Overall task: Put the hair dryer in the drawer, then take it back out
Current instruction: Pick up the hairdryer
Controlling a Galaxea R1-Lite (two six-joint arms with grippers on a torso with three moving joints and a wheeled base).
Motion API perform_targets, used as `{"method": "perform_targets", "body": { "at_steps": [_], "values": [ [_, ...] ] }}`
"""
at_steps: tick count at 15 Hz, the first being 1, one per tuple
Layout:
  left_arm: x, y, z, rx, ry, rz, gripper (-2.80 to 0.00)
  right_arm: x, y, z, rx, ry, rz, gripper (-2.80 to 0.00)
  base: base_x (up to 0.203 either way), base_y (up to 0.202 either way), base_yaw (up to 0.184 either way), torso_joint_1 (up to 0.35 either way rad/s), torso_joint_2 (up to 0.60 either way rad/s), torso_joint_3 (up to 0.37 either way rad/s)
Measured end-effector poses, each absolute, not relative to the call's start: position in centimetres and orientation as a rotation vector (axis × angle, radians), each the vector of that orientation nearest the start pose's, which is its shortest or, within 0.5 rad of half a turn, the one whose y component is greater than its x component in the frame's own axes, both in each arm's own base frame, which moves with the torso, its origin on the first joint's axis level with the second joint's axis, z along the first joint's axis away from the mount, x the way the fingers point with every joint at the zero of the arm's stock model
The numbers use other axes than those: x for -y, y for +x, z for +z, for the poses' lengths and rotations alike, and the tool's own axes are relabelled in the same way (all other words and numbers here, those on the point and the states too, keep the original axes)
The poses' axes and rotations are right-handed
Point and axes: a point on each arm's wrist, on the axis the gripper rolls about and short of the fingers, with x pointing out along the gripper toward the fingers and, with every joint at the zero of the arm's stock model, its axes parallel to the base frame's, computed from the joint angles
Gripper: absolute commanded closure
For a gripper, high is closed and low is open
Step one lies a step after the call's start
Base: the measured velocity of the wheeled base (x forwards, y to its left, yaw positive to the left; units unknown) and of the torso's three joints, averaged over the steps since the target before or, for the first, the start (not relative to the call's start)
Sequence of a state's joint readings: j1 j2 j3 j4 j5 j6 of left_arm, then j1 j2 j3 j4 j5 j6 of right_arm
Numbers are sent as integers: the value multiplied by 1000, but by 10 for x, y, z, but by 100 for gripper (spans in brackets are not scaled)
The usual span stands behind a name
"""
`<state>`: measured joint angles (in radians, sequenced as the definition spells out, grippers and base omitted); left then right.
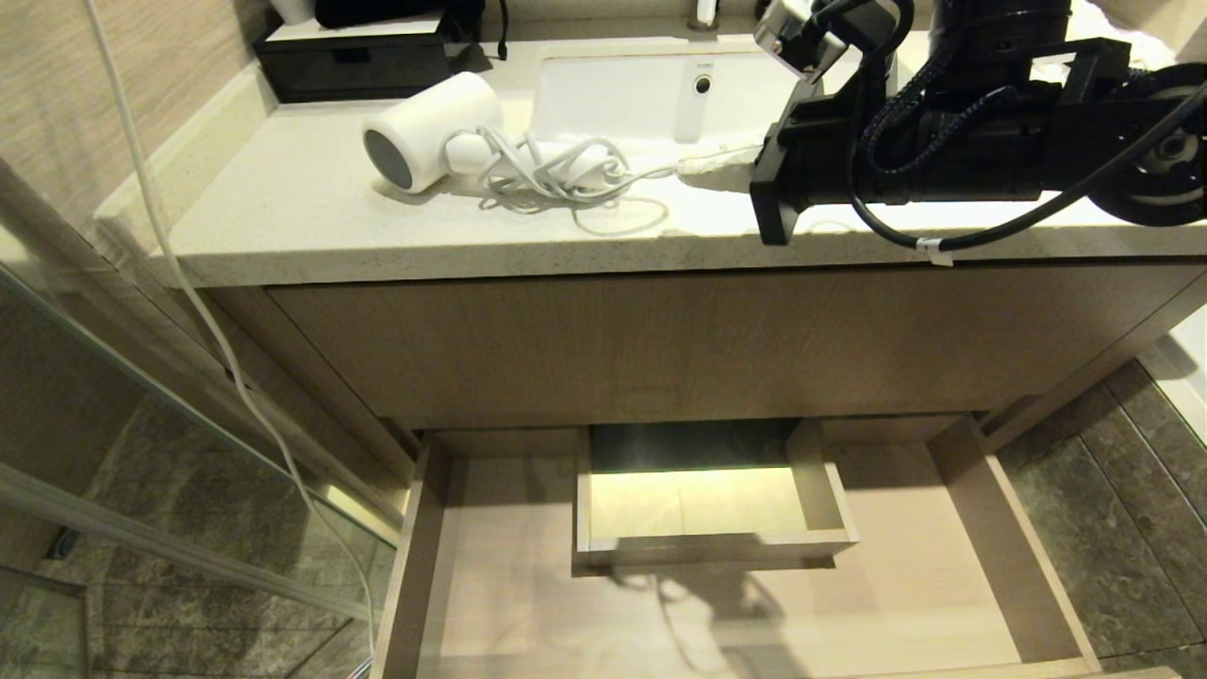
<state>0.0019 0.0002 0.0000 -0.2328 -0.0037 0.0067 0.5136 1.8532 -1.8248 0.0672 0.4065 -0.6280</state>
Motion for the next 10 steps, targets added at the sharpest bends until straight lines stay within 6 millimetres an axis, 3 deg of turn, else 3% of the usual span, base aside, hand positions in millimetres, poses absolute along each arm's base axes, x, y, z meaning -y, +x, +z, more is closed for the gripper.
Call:
{"method": "perform_targets", "body": {
  "at_steps": [2,3,4,10],
  "values": [
    [0,-25,99,231,0,-1,-280,-185,310,348,188,-584,921,0,0,0,0,0,0,0],
    [0,-25,99,231,0,-1,-280,-185,310,348,186,-583,921,-109,0,0,0,0,0,0],
    [0,-26,99,232,-1,-1,-280,-186,311,347,184,-582,921,-280,0,0,0,0,0,0],
    [0,-26,99,232,-1,-1,-280,-187,314,345,174,-580,923,-280,0,0,0,0,0,0]
  ]
}}
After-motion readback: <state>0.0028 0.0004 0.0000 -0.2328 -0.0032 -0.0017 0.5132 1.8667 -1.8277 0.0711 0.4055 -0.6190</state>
